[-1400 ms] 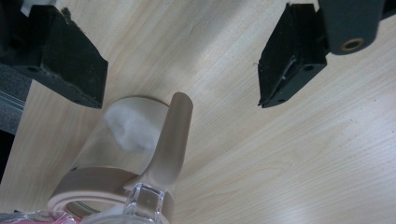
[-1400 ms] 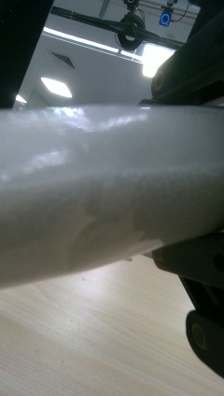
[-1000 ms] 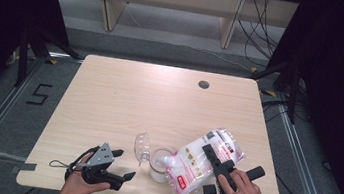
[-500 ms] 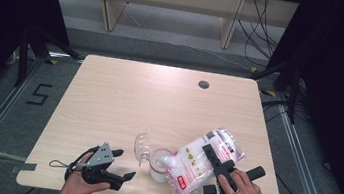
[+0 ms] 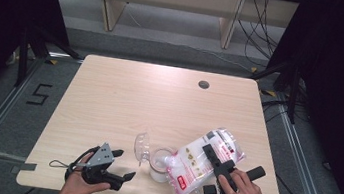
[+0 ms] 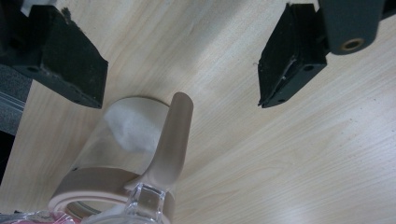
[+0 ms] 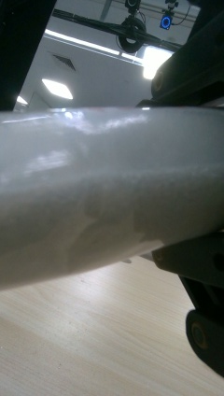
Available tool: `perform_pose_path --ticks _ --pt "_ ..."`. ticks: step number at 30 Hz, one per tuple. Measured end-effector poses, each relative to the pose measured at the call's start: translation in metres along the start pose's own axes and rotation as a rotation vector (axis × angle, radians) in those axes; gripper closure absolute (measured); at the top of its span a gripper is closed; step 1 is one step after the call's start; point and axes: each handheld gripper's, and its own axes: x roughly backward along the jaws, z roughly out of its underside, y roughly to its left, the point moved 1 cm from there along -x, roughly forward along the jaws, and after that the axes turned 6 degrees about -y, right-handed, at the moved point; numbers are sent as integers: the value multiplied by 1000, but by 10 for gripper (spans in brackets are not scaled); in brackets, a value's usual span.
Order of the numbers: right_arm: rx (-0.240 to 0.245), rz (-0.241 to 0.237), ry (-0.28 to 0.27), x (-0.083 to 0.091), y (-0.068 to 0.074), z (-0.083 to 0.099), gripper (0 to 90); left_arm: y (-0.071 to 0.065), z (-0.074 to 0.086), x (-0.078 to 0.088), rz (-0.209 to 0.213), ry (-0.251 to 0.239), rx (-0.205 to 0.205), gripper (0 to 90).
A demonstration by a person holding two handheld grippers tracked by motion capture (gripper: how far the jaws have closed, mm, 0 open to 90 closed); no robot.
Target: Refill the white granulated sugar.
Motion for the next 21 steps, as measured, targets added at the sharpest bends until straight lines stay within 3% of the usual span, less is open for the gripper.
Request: perform_pose_path --ticks 8,13,16,18,19,21 --pt "-14 8 -3 0 2 0 602 0 0 0 0 1 0 156" --pt "10 0 -16 -1 0 -1 602 0 0 0 0 1 8 156" --pt "-3 2 -8 0 1 -1 602 3 0 0 -2 -5 -22 156" --pt "-1 13 -6 0 0 -1 603 3 0 0 1 -9 -15 156" --pt "3 13 -6 0 0 0 603 1 1 0 -8 -10 17 156" --pt "6 9 -4 0 0 0 603 1 1 -1 0 -10 17 156"
